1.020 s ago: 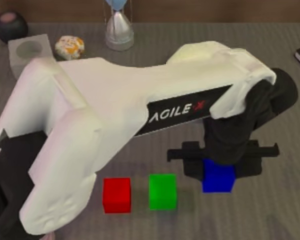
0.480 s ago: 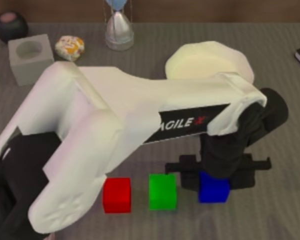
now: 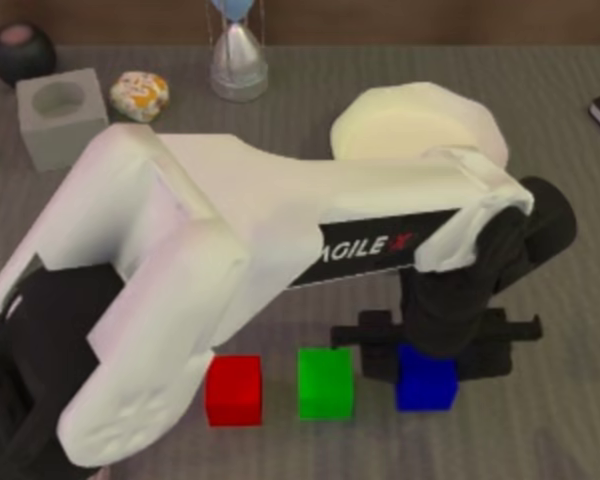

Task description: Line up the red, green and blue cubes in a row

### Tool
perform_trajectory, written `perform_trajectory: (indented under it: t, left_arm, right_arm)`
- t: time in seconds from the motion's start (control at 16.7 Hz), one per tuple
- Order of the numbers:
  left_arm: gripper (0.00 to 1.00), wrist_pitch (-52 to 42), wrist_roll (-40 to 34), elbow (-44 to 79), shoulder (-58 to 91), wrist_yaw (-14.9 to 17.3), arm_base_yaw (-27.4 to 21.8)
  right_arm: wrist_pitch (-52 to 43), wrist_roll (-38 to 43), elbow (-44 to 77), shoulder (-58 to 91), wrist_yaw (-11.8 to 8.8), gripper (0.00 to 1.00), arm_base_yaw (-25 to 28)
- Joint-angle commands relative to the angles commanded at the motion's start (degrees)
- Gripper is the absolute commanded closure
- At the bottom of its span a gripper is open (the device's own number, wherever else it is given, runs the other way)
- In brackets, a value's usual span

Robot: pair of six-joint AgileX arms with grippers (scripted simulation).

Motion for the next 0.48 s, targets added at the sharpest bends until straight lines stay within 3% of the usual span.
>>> perform_trajectory:
  t: [0.24, 0.48]
  left_arm:
    - [0.02, 0.0, 0.0, 0.0, 0.0, 0.0, 0.0]
    - [0.0, 0.0, 0.0, 0.0, 0.0, 0.0, 0.0]
  right_arm:
    - [0.0, 0.0, 0.0, 0.0, 0.0, 0.0, 0.0]
    - [0.0, 0.0, 0.0, 0.0, 0.0, 0.0, 0.0]
